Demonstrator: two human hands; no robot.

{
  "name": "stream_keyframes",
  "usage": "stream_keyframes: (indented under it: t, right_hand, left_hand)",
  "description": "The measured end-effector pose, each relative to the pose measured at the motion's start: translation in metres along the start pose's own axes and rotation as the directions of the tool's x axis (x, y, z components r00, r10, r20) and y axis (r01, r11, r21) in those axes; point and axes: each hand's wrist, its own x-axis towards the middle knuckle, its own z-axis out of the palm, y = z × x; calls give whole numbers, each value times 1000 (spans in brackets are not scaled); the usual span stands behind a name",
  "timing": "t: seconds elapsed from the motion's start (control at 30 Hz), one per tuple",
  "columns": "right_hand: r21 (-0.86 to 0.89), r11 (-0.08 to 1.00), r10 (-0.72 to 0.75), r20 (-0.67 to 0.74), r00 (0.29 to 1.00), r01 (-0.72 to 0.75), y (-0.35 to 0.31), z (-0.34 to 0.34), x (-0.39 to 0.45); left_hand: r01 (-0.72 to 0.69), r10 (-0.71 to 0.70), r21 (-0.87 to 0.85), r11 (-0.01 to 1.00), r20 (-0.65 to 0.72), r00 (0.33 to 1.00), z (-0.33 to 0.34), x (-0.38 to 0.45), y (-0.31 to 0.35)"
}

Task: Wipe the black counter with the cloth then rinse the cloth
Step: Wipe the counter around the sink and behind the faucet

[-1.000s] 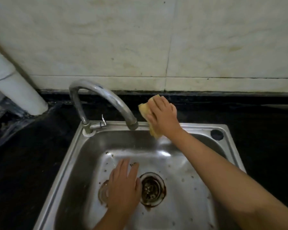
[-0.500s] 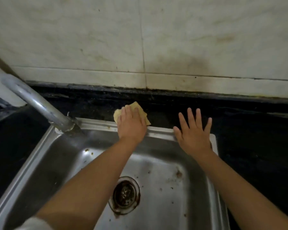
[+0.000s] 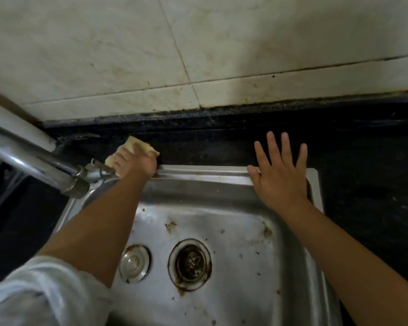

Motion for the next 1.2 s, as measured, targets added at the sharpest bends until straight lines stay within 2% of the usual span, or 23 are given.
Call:
stream_keyframes:
  t: [0.1,0.23,0.33,0.47,0.53,0.63,0.7,0.77,0.83,0.9,0.97,1.03,1.2]
  right_hand:
    - [0,1000,-1,24,1000,1,3,2,3]
    - [37,999,-39,28,999,38,4,3,3]
    - [74,996,-51,7,999,50,3,1,3]
    - [171,985,-24,40,999,17,6,-11,-1]
    - [200,979,17,51,999,-27,13,-21,-5]
    - [190,978,88,-16,996,-84,27,-36,-20]
    - [141,985,112,-99,989,-97,41,-35,-34]
    - [72,990,133,-120,984,-124,54,-36,-50]
    - [80,974,217,-77,973,-211,64,-40,-66]
    - [102,951,290,48,956,-293,72,-44,-81]
    - [85,937,329,98,939,-338,77,-44,-93]
    - [84,925,360,119,925,-371,77,-43,-101]
    - [48,923,371,147,917,-382,77,-39,-110]
  left_hand:
    - [59,-59,8,998,10,998,-3,9,4]
    - [124,-119,-105,987,46,992,-11,8,17]
    - [-28,36,-72,997,115,993,-12,1,32]
    - [-271,270,-19,962,167,948,-6,-26,55]
    - [-420,415,-11,907,180,892,-1,-47,67]
    - [-625,618,-42,780,207,758,6,-80,93]
    - [-715,710,-68,696,214,670,11,-100,113]
    - [-790,782,-76,609,228,581,16,-121,136]
    - [-845,832,-66,530,231,504,20,-138,154]
    - [-863,852,-73,499,225,473,22,-147,164]
    - [-867,858,-77,493,209,470,23,-149,162]
    - [-853,847,-58,518,171,503,23,-141,148]
    - [-658,655,-3,753,109,748,17,-90,85]
